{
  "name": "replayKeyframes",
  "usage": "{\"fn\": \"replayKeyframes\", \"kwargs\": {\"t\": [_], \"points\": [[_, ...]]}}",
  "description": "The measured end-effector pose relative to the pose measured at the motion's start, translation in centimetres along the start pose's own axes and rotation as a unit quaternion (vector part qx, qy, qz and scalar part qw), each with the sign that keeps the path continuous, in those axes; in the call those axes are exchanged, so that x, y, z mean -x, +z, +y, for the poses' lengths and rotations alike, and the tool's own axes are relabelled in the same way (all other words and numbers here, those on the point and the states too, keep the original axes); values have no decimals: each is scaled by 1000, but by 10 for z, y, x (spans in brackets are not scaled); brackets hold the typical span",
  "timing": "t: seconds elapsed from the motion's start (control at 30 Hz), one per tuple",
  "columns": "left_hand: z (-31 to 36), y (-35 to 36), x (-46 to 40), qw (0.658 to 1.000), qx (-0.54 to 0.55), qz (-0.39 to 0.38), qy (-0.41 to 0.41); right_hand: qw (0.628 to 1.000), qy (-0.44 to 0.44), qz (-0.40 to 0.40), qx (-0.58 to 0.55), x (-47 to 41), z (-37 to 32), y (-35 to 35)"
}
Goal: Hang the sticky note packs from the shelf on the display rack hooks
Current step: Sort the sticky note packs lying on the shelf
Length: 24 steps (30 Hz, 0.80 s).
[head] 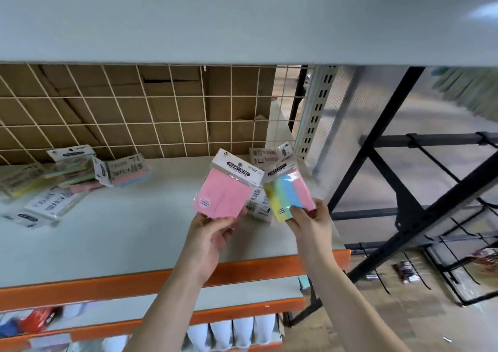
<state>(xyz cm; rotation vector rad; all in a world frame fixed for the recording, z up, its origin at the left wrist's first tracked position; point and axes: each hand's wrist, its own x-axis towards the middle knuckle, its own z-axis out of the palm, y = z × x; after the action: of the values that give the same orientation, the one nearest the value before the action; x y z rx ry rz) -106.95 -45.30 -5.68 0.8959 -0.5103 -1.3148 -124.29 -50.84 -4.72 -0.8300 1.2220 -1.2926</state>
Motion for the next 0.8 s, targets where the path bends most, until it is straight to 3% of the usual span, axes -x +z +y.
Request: {"fn": "replayKeyframes", "kwargs": {"t": [0.13, 0.23, 0.37, 0.47, 0.63, 0.8], "points": [[-13, 40, 13, 999, -9, -49, -18, 994, 34, -45, -98, 13, -15, -14], [-24, 73, 27, 995, -90, -44, -12, 988, 7, -73, -135, 24, -31, -35], [-44, 118, 52, 985, -165, -53, 0, 988, -125, -91, -17, 43, -58, -72], [-60, 148, 71, 986, -153, -64, -4, 973, -221, -65, 31, 57, -82, -101], [-64, 187, 92, 966, -222, 43, 127, 966, -250, -56, 35, 74, -119, -158], [-62, 247, 120, 902, -361, -48, 233, 971, -236, -28, 24, 82, -141, -211]]}}
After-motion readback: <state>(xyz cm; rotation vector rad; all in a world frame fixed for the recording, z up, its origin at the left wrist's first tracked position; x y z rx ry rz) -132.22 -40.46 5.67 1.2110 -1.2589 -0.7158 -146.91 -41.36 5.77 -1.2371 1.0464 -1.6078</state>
